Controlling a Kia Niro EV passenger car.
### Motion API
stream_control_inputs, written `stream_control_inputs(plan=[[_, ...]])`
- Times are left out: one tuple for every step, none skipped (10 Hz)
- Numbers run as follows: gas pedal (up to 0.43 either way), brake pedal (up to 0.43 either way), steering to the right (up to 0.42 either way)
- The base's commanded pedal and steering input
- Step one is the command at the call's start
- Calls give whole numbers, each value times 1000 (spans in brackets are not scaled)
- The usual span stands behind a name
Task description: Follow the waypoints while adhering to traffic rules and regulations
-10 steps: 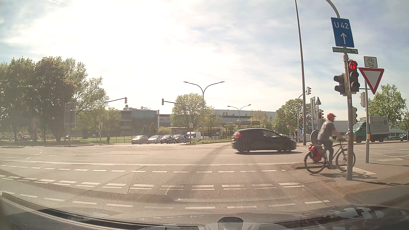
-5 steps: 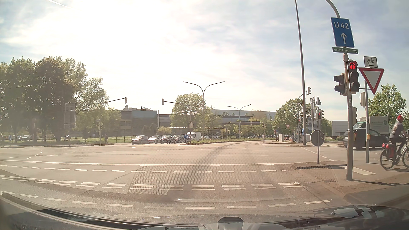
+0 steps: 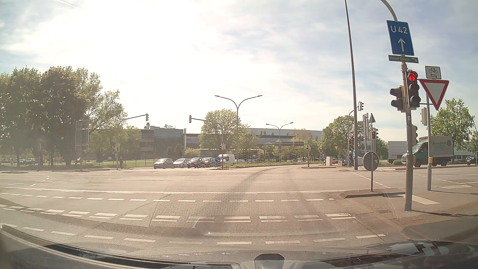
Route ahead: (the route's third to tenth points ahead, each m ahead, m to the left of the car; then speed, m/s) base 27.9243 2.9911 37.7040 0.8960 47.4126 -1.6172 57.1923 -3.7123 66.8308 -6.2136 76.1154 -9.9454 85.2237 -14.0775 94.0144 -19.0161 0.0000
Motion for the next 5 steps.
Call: stream_control_inputs(plan=[[0, 256, 13], [0, 256, 12], [0, 256, 12], [0, 256, 12], [0, 256, 13]])
